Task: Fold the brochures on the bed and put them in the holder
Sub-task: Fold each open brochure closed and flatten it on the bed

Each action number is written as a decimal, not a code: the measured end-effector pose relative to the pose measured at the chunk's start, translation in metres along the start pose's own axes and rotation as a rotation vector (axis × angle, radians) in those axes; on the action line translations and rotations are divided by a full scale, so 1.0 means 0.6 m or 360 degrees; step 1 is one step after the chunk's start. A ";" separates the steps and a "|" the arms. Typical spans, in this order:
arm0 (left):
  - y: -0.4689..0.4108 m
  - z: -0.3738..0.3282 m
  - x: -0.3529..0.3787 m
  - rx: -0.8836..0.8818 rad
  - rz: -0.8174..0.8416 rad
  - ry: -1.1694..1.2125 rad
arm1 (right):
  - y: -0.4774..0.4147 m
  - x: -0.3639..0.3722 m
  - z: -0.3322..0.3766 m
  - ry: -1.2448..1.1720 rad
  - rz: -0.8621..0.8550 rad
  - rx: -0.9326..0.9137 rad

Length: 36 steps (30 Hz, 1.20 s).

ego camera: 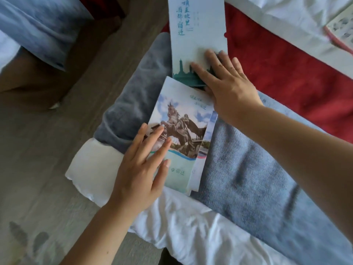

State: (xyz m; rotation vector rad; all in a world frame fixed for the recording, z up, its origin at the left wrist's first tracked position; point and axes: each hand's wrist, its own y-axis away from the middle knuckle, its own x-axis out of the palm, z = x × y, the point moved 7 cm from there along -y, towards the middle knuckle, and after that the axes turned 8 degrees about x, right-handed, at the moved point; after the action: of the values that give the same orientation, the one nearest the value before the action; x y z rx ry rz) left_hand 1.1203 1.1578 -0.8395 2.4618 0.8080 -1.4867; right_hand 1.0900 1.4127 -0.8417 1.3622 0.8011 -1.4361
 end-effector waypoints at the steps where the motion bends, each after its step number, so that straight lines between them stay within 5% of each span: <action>1: 0.000 -0.003 0.002 -0.0014 -0.0003 -0.0003 | -0.010 -0.003 0.005 0.0030 0.0016 -0.0044; 11: -0.012 -0.035 0.028 -0.0164 0.0089 -0.0235 | -0.075 0.011 0.113 0.0264 0.0258 -0.0081; 25: -0.041 -0.063 0.049 -0.0264 0.0186 -0.0552 | -0.064 0.021 0.017 0.0182 0.0370 -0.0038; 36: -0.030 -0.060 0.062 -0.0223 0.0042 -0.0614 | -0.030 -0.051 -0.028 0.0340 -0.0061 -0.0361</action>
State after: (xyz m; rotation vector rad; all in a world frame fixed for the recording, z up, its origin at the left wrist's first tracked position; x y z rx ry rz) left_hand 1.1522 1.2008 -0.8513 1.9873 0.7670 -1.7511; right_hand 1.0763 1.4400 -0.8174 1.3437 1.0988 -1.1997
